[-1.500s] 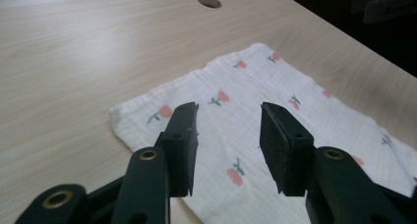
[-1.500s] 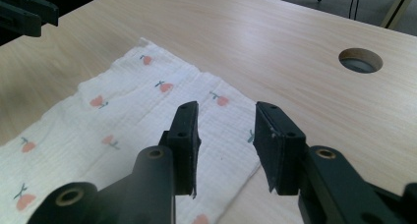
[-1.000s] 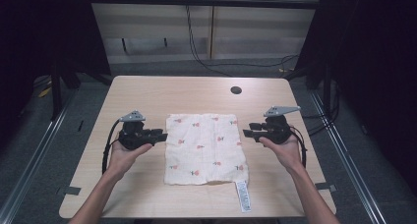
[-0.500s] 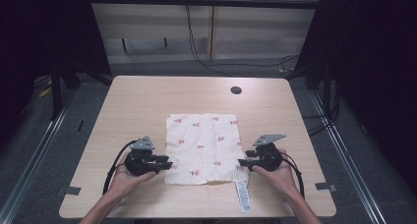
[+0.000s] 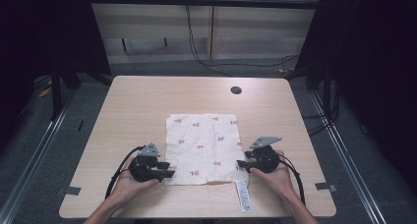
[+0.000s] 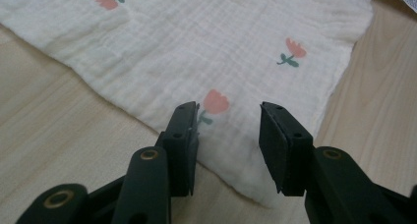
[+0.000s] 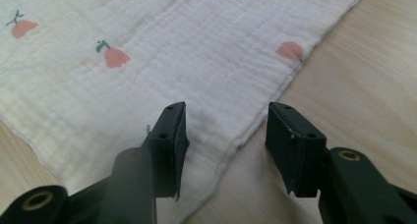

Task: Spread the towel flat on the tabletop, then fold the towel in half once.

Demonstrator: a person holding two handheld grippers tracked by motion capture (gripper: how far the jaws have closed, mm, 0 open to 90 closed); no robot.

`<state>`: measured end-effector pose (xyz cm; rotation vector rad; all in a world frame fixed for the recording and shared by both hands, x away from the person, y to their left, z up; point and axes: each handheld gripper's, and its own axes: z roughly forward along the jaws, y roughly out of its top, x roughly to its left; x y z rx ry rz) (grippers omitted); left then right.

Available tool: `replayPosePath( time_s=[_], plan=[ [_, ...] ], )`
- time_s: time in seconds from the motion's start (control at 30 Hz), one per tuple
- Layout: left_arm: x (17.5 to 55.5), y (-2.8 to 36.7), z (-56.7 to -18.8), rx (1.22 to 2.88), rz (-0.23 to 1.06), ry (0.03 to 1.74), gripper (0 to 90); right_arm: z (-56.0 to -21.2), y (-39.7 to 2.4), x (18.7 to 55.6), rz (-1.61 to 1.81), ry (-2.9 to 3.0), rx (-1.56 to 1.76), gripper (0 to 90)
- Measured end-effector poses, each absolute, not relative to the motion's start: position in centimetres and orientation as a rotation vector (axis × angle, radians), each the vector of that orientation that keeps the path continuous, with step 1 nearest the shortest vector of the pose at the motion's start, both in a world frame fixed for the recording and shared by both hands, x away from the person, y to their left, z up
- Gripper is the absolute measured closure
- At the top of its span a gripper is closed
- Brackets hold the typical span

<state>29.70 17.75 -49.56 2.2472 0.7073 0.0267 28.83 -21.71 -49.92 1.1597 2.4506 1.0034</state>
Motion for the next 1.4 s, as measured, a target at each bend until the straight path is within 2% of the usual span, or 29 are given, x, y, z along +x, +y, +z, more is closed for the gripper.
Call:
replayPosePath(
  time_s=[0.03,0.07,0.1,0.13,0.17,0.27,0.4,0.73,0.8,0.83,0.97,1.13,1.4],
  plan=[
    [29.5,17.7,-49.6,2.256,0.046,0.69,58.3,-50.0,-21.5,28.7,1.007,2.451,1.141,55.9],
    [29.2,17.6,-49.6,2.256,0.069,0.681,61.0,-49.9,-21.2,28.5,0.982,2.451,1.131,64.8],
    [29.0,17.6,-49.5,2.279,0.104,0.664,61.0,-49.9,-21.2,28.5,0.982,2.451,1.131,64.8],
    [28.8,17.6,-49.5,2.293,0.127,0.642,73.0,-49.8,-21.0,28.4,0.975,2.457,1.106,75.3],
    [28.7,17.6,-49.5,2.303,0.14,0.631,73.0,-49.8,-21.0,28.4,0.975,2.457,1.106,75.3],
    [28.9,18.0,-49.5,2.31,0.112,0.614,85.9,-49.7,-20.9,28.1,0.979,2.462,1.117,85.7],
    [29.0,17.9,-49.4,2.316,0.109,0.618,88.4,-49.7,-21.4,27.6,1.004,2.477,1.154,87.7],
    [27.8,17.6,-49.3,2.329,0.023,0.6,88.8,-49.6,-22.1,25.0,1.03,2.515,1.143,87.7],
    [27.6,17.7,-49.2,2.326,-0.006,0.601,88.7,-49.6,-22.2,25.0,1.04,2.522,1.142,84.9],
    [27.6,17.8,-49.2,2.328,-0.014,0.593,88.5,-49.6,-22.2,25.1,1.041,2.527,1.147,80.0],
    [28.1,18.1,-48.9,2.265,-0.034,0.616,76.5,-49.0,-22.5,25.5,1.06,2.48,1.165,63.4],
    [29.2,18.3,-48.3,2.23,-0.002,0.662,68.5,-48.3,-23.1,26.8,1.131,2.451,1.198,58.5],
    [31.9,18.5,-48.1,2.186,0.034,0.774,60.8,-47.1,-23.0,29.5,1.185,2.428,1.197,58.7]
  ],
)
